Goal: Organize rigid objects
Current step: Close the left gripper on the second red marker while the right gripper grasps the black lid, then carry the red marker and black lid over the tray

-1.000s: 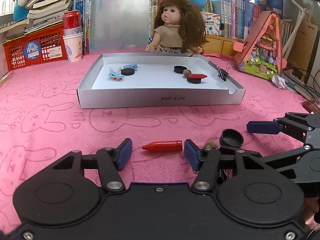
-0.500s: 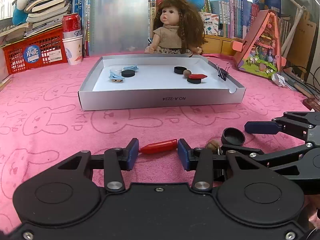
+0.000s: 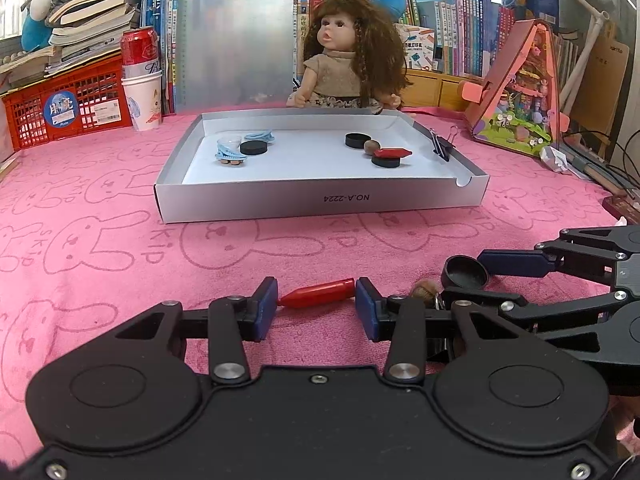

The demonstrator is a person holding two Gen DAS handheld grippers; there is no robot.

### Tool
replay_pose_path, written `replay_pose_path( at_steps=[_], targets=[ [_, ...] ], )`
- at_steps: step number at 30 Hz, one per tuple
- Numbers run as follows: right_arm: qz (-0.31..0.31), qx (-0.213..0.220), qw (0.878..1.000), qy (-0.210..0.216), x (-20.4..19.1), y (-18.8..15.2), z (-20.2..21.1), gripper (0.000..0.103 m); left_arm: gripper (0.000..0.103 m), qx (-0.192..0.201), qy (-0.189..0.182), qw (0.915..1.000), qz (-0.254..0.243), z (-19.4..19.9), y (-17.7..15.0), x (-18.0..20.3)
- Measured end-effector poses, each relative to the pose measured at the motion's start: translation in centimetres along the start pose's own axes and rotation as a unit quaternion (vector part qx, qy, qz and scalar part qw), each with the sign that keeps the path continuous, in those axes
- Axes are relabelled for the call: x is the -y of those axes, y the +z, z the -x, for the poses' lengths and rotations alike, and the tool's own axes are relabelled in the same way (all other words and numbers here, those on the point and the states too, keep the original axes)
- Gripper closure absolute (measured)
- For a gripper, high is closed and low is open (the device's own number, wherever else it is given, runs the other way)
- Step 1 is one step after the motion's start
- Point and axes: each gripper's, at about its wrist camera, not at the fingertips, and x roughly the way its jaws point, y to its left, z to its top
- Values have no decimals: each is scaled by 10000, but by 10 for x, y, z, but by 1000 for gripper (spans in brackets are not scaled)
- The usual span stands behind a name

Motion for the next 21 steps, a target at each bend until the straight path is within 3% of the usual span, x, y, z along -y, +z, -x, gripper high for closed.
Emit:
replay_pose_path(
  at_steps=[2, 12, 21],
  targets=[
    [-60, 13, 10000, -52, 0, 0, 0, 67, 63, -3, -16, 10000, 3, 0, 0, 0],
    [-225, 131, 9995, -175, 3, 11, 2, 67, 63, 153, -10, 9999, -40, 3, 10, -6],
    [-358, 218, 9983, -413, 9, 45, -14, 67, 63, 502, 143, 9986, 15, -3, 49, -24]
  ],
)
